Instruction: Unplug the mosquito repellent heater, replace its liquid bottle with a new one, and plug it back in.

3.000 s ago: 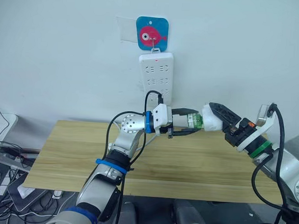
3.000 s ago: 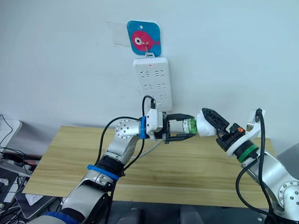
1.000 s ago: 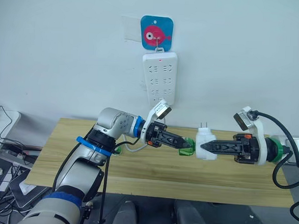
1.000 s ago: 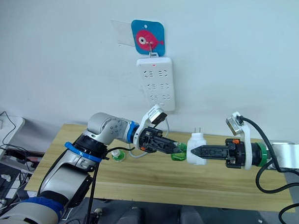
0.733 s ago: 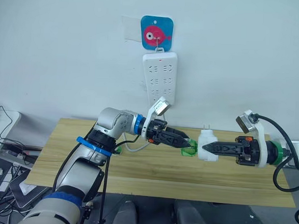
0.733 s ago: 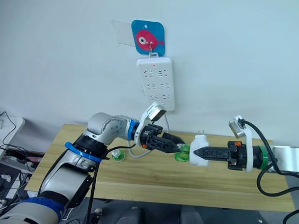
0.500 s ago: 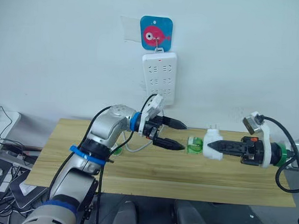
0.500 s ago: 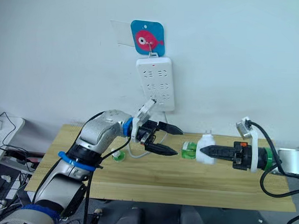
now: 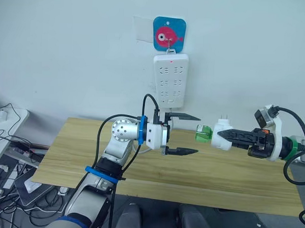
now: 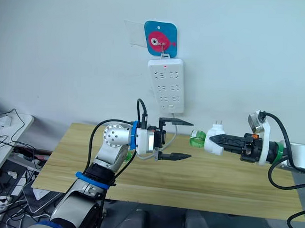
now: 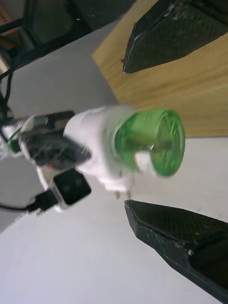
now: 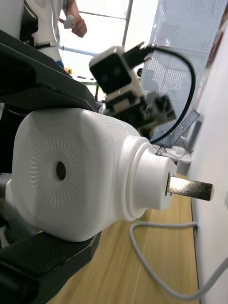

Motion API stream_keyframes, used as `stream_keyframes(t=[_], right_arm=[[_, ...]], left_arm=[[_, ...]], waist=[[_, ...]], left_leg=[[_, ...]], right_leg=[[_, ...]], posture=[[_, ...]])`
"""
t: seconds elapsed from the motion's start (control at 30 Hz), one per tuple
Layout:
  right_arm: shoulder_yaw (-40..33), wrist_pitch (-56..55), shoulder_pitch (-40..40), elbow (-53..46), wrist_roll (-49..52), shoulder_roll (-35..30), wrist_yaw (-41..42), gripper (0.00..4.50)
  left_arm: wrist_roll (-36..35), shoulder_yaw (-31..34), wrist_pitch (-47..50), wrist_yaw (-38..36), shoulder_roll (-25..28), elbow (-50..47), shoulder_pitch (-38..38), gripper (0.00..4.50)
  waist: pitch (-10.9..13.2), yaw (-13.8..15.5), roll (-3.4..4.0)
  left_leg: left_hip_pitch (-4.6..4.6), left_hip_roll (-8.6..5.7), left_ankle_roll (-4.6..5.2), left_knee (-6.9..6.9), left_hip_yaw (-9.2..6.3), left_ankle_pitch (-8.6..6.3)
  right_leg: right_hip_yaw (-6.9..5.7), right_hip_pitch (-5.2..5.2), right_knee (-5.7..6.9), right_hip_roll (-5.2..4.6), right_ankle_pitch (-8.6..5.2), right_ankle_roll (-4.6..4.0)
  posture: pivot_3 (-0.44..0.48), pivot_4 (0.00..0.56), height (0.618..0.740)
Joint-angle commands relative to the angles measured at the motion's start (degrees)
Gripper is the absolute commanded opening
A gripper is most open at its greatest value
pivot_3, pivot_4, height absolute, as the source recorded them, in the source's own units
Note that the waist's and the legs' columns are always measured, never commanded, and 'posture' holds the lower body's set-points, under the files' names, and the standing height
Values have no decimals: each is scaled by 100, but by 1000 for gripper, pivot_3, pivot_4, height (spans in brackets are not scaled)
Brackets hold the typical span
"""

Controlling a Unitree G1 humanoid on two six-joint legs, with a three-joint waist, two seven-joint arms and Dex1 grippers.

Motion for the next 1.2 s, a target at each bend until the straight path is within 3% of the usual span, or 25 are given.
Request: stream_keyframes(t=[0.03, 0.37, 0.6, 0.73, 0.8, 1.0, 1.2], right_arm=[[-95, 92, -135, -291, 203, 29, 147, 3029], [-102, 50, -117, -395, 203, 116, 41, 3029], [-139, 82, -61, -394, 203, 80, 72, 3029], [-120, 90, -89, -381, 203, 84, 75, 3029], [-97, 95, -104, -393, 203, 51, 64, 3029], [30, 135, -85, -581, 87, -127, 52, 3029], [152, 126, -103, -955, -333, -63, 240, 3029]], left_arm=[[199, 0, -680, 359, -86, 280, -240, 4462], [311, -294, -1813, 700, -94, 953, -610, 4462], [222, -444, -1816, 758, 52, 1054, -619, 2294], [-84, -519, -1514, 630, 70, 960, -587, 2226], [-667, -650, -500, 209, 137, 579, -453, 2226], [-2754, -700, 5780, -71, 830, -940, -514, 2226], [-4134, -717, 10363, -333, 1165, -583, -1329, 2226]], waist=[[0, 1, 0], [0, -7, 0], [0, -9, 0], [0, -10, 0], [0, -15, 0], [0, -98, 0], [3, -169, -2]], left_leg=[[0, 0, 0, 0, -1, 0], [-1, 0, 0, 0, -2, 0], [-1, 0, 1, 0, -3, 0], [-1, 0, 1, 0, -4, 0], [-1, 0, 1, 0, -4, 0], [-3, 3, 2, 2, -19, 1], [-6, 3, 6, 3, -36, 4]], right_leg=[[-1, 0, 0, 0, 0, 0], [-3, 0, 2, 0, 0, 0], [-3, 0, 4, 0, 0, 0], [-4, 0, 4, 0, 0, 0], [-4, 0, 5, 0, 0, 0], [-15, -1, 11, 3, 0, 1], [-34, -1, 15, 10, -2, 2]], posture=[[-16, 136, 740], [-27, 141, 740], [-27, 141, 740], [-35, 146, 740], [-35, 146, 740], [-35, 146, 740], [-32, 160, 740]])
